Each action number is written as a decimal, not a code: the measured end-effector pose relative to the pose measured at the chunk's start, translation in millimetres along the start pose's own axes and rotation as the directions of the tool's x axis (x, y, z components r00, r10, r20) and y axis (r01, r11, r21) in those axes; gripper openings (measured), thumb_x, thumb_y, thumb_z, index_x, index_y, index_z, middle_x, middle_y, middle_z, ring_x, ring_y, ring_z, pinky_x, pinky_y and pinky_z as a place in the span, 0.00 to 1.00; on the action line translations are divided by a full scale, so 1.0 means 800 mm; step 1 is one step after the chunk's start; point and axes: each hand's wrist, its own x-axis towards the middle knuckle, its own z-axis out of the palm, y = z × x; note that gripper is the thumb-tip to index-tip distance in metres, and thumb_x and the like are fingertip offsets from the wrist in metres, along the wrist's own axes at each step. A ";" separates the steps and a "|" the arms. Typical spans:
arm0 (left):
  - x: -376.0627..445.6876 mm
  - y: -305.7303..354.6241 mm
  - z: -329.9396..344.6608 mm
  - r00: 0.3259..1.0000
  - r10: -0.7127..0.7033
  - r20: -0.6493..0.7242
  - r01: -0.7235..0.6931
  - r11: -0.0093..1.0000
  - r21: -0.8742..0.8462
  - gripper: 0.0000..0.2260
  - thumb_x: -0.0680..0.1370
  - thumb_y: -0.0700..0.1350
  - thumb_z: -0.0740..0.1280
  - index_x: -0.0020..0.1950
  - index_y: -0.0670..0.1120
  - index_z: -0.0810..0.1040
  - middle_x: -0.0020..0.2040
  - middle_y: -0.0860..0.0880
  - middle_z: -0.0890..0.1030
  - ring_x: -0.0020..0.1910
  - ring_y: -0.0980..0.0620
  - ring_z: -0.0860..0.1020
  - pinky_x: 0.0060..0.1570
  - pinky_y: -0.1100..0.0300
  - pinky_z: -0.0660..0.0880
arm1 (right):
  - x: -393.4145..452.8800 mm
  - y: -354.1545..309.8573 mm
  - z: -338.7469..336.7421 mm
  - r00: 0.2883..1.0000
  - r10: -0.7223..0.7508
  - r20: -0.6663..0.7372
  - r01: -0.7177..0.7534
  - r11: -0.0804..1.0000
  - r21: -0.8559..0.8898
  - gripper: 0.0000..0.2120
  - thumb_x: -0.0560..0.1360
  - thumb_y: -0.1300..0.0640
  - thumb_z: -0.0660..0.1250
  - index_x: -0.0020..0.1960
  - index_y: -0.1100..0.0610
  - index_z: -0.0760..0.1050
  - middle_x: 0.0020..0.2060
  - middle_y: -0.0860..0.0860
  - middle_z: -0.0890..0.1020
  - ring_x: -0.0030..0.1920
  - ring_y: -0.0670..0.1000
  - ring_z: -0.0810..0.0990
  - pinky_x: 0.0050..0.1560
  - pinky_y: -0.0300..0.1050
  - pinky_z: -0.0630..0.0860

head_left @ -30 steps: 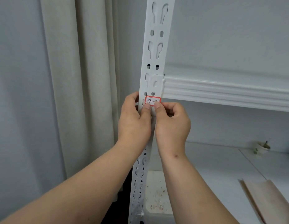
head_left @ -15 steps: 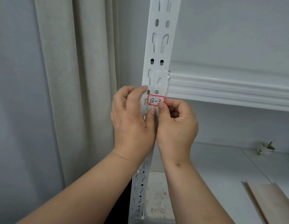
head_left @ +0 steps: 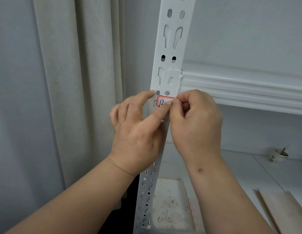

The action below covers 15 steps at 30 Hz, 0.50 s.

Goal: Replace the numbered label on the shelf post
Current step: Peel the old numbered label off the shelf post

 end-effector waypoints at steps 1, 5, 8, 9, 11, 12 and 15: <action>0.000 0.000 0.000 1.000 0.000 -0.002 0.000 1.000 0.006 0.17 0.74 0.43 0.64 0.60 0.54 0.82 0.65 0.44 0.76 0.60 0.41 0.74 0.59 0.45 0.64 | 0.001 0.000 -0.002 1.000 -0.015 0.025 0.016 0.999 -0.030 0.04 0.74 0.58 0.65 0.41 0.58 0.75 0.37 0.51 0.78 0.38 0.51 0.74 0.36 0.44 0.67; 0.004 0.002 0.000 0.999 0.001 -0.033 -0.001 1.000 0.012 0.16 0.76 0.45 0.63 0.61 0.55 0.82 0.65 0.43 0.75 0.60 0.42 0.72 0.59 0.45 0.64 | 0.000 -0.001 -0.004 0.994 -0.060 0.091 0.069 0.993 -0.093 0.06 0.77 0.56 0.61 0.45 0.58 0.74 0.41 0.53 0.78 0.39 0.56 0.75 0.35 0.45 0.66; 0.006 0.001 0.002 0.998 0.021 -0.053 -0.018 0.999 0.046 0.15 0.77 0.45 0.63 0.61 0.55 0.82 0.66 0.43 0.76 0.60 0.41 0.73 0.58 0.44 0.65 | -0.002 -0.001 -0.001 0.990 -0.022 0.137 0.035 0.995 -0.091 0.07 0.79 0.56 0.59 0.48 0.58 0.72 0.39 0.51 0.76 0.36 0.54 0.70 0.36 0.45 0.62; 0.006 0.001 0.003 0.998 0.031 -0.055 -0.028 0.998 0.056 0.15 0.76 0.45 0.64 0.61 0.55 0.82 0.66 0.43 0.76 0.60 0.40 0.73 0.58 0.43 0.66 | -0.003 0.000 0.001 0.990 -0.012 0.141 0.023 0.997 -0.079 0.06 0.80 0.56 0.58 0.49 0.58 0.71 0.38 0.49 0.74 0.35 0.53 0.68 0.36 0.45 0.61; 0.006 0.000 0.004 0.997 0.047 -0.055 -0.042 0.996 0.078 0.16 0.75 0.44 0.66 0.61 0.56 0.82 0.67 0.43 0.75 0.62 0.41 0.71 0.58 0.44 0.65 | -0.005 0.000 0.005 0.994 -0.018 0.105 0.024 0.998 -0.059 0.05 0.79 0.56 0.59 0.48 0.57 0.71 0.36 0.46 0.71 0.34 0.52 0.66 0.36 0.44 0.60; 0.005 -0.001 0.003 0.997 0.052 -0.056 -0.046 0.995 0.091 0.17 0.74 0.43 0.66 0.61 0.56 0.82 0.68 0.43 0.75 0.63 0.42 0.70 0.59 0.44 0.65 | -0.007 0.000 0.007 0.996 -0.018 0.083 0.022 0.998 -0.051 0.04 0.79 0.57 0.59 0.48 0.57 0.71 0.36 0.46 0.71 0.33 0.53 0.67 0.36 0.43 0.61; 0.003 -0.002 0.001 0.998 0.050 -0.047 -0.044 0.990 0.136 0.17 0.74 0.45 0.66 0.61 0.58 0.81 0.69 0.44 0.74 0.65 0.43 0.70 0.60 0.44 0.64 | -0.010 0.002 0.014 1.000 -0.025 0.018 0.026 1.000 -0.012 0.05 0.78 0.58 0.59 0.48 0.60 0.72 0.34 0.52 0.78 0.32 0.60 0.75 0.35 0.43 0.62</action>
